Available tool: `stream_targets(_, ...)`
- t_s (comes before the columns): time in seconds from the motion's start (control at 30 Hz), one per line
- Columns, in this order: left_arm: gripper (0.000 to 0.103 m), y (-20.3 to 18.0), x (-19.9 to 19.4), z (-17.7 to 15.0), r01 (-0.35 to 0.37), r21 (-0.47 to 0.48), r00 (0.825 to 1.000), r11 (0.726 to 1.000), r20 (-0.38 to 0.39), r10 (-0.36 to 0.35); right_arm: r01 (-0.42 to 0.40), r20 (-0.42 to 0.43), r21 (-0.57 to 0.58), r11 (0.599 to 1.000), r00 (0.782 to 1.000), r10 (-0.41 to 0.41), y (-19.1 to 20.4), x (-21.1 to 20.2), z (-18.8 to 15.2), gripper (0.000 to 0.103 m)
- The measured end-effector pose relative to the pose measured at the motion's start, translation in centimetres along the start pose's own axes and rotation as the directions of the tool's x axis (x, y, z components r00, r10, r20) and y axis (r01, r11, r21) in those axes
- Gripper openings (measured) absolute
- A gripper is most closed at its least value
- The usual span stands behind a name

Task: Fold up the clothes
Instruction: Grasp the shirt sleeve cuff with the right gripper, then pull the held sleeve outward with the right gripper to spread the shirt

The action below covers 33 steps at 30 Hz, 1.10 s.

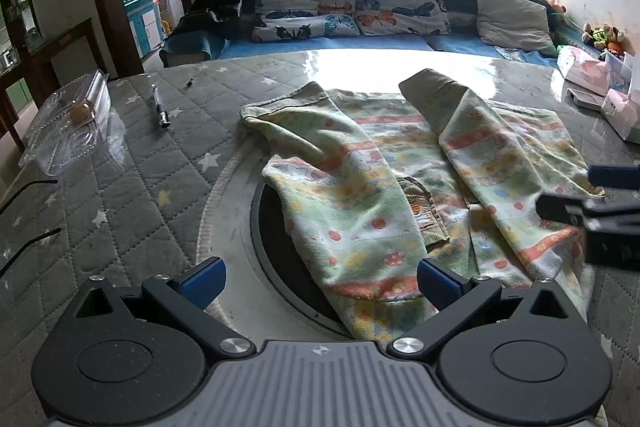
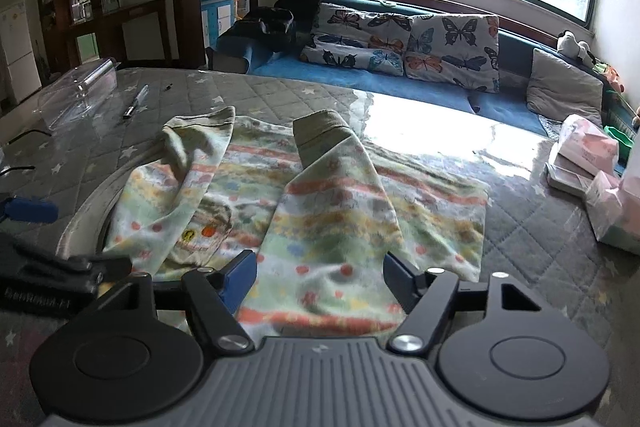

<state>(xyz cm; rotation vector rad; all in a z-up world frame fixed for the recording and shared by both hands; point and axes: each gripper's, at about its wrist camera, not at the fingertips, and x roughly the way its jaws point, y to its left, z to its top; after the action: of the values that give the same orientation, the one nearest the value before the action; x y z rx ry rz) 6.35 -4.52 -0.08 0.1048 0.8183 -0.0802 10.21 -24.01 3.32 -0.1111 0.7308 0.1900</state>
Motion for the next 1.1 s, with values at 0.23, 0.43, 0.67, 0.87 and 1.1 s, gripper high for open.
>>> stream_targets(0.23, 0.103, -0.4, 0.8, 0.3, 0.001, 0.006, 1.0, 1.0, -0.011, -0.001, 0.008, -0.003, 0.003, 1.0, 1.0, -0.008, -1.3, 3.4, 2.2, 0.071)
stream_targets(0.43, 0.103, -0.5, 1.3, 0.4, -0.004, 0.006, 1.0, 1.0, -0.027, 0.004, 0.002, -0.004, 0.002, 1.0, 1.0, -0.002, -2.4, 6.4, 3.9, 0.068)
stream_targets(0.67, 0.103, -0.3, 1.5, 0.5, -0.015, 0.0, 0.999, 1.0, -0.038, 0.015, -0.014, -0.04, 0.027, 1.0, 0.999, 0.015, -3.4, 10.2, 5.7, 0.058)
stream_targets(0.87, 0.103, -0.4, 0.8, 0.7, -0.012, -0.002, 1.0, 1.0, -0.024, 0.012, -0.046, -0.071, 0.039, 0.998, 0.996, 0.048, -3.7, 11.5, 5.7, 0.031)
stream_targets(1.1, 0.103, -1.0, 0.5, 0.9, 0.004, 0.004, 1.0, 1.0, -0.018, -0.004, -0.067, -0.023, 0.058, 0.996, 0.997, 0.068, -4.2, 9.2, 5.3, 0.005)
